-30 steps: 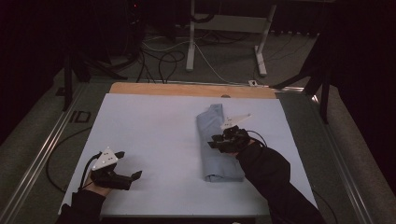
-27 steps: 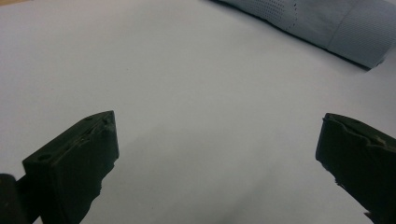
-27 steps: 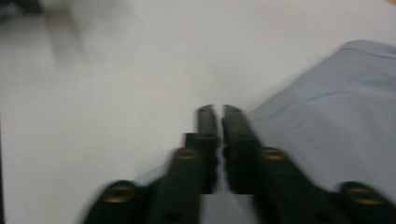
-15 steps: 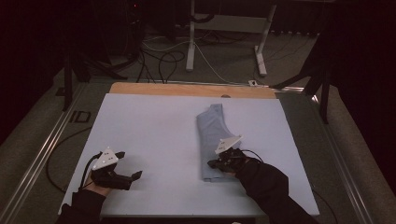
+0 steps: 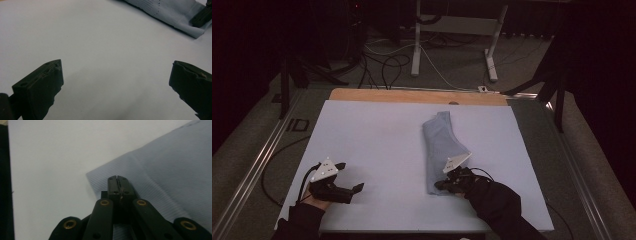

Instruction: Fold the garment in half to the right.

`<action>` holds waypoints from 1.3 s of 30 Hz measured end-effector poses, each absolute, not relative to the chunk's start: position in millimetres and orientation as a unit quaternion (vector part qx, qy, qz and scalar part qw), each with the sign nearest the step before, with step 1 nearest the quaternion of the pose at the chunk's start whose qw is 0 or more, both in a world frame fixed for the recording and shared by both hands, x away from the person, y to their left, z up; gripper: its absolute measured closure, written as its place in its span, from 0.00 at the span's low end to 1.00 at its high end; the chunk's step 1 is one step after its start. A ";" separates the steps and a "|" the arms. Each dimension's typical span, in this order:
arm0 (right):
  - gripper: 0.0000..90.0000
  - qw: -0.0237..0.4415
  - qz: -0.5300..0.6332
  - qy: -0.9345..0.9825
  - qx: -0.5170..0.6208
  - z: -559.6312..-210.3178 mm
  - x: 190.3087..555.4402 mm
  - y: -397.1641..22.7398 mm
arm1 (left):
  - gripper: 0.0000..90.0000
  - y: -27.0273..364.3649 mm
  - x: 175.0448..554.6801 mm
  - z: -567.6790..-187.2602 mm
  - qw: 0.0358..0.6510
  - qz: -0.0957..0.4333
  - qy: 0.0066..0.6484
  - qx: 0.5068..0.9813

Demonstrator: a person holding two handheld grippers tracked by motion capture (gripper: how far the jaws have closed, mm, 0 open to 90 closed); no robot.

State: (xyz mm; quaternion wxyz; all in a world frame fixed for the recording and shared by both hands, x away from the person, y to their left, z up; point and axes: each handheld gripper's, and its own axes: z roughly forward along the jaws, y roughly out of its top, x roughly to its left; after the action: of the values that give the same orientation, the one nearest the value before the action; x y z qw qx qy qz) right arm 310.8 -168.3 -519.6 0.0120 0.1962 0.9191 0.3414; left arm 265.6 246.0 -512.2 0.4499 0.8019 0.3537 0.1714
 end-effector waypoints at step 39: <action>1.00 0.041 0.419 0.885 0.199 -484.3 304.4 -185.4 | 0.00 247.1 264.9 -509.6 0.454 0.172 0.351 0.801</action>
State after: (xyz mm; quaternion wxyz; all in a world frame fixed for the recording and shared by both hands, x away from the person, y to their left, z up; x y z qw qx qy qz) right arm 304.4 -185.4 -484.3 0.0413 0.1985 0.8848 0.4195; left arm 264.9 247.1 -509.6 0.4539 0.8008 0.3506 0.1722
